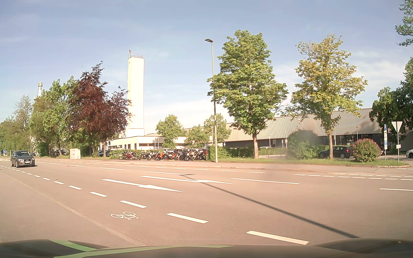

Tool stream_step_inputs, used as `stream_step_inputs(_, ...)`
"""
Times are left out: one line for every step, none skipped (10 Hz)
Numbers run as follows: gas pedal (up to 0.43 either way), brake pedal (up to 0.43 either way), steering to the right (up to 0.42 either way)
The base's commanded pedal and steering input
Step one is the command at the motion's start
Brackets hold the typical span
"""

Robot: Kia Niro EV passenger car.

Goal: Follow the waypoints while adhering to traffic rules and regulations

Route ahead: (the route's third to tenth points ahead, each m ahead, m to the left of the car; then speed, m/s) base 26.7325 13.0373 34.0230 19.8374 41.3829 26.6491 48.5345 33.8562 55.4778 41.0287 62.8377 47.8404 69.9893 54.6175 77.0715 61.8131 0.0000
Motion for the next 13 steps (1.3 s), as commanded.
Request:
stream_step_inputs(0.000, 0.335, 0.349)
stream_step_inputs(0.000, 0.335, 0.349)
stream_step_inputs(0.000, 0.335, 0.349)
stream_step_inputs(0.000, 0.341, 0.349)
stream_step_inputs(0.000, 0.335, 0.349)
stream_step_inputs(0.000, 0.341, 0.349)
stream_step_inputs(0.000, 0.335, 0.349)
stream_step_inputs(0.000, 0.335, 0.349)
stream_step_inputs(0.000, 0.341, 0.349)
stream_step_inputs(0.000, 0.341, 0.349)
stream_step_inputs(0.000, 0.341, 0.349)
stream_step_inputs(0.000, 0.341, 0.349)
stream_step_inputs(0.000, 0.341, 0.349)
